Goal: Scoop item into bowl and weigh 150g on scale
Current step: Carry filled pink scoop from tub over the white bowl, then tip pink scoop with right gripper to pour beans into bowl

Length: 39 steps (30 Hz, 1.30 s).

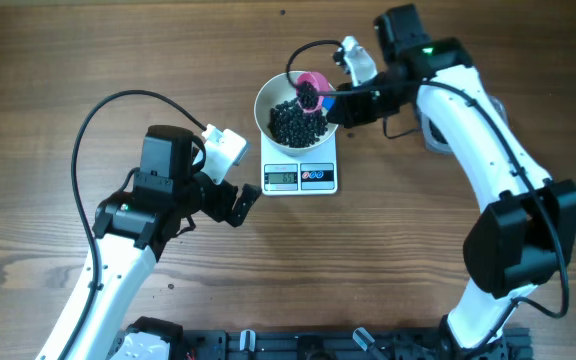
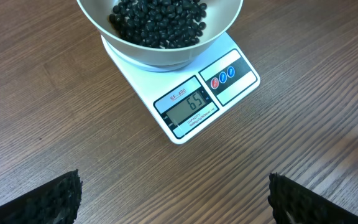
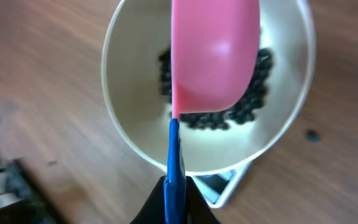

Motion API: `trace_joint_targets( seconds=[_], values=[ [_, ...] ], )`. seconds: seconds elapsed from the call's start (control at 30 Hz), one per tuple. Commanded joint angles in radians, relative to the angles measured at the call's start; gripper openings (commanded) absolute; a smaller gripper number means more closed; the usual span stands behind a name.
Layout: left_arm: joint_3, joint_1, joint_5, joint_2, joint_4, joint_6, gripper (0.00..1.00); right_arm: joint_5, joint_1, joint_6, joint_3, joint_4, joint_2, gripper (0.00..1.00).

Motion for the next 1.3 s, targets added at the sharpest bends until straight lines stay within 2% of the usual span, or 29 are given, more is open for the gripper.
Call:
trace_joint_targets(
  seconds=[0.0, 0.37, 0.5, 0.73, 0.83, 1.0, 1.27],
  values=[
    [-0.010, -0.003, 0.016, 0.008, 0.003, 0.002, 1.00, 0.288, 0.065, 0.012, 0.082, 0.000, -0.038, 0.04],
    [-0.010, -0.003, 0.016, 0.008, 0.003, 0.002, 1.00, 0.692, 0.234, -0.110, 0.100, 0.005, -0.040, 0.04],
    [-0.010, -0.003, 0.016, 0.008, 0.003, 0.002, 1.00, 0.758, 0.254, -0.130, 0.100, 0.008, -0.040, 0.04],
    [-0.010, -0.003, 0.016, 0.008, 0.003, 0.002, 1.00, 0.761, 0.254, -0.153, 0.100, 0.007, -0.040, 0.04],
    [-0.010, -0.003, 0.016, 0.008, 0.003, 0.002, 1.00, 0.748, 0.254, -0.150, 0.101, 0.009, -0.040, 0.04],
    [-0.010, -0.003, 0.016, 0.008, 0.003, 0.002, 1.00, 0.579, 0.223, -0.111, 0.102, 0.024, -0.040, 0.04],
    [-0.010, -0.003, 0.016, 0.008, 0.003, 0.002, 1.00, 0.278, 0.053, -0.056, 0.103, 0.040, -0.122, 0.04]
  ],
)
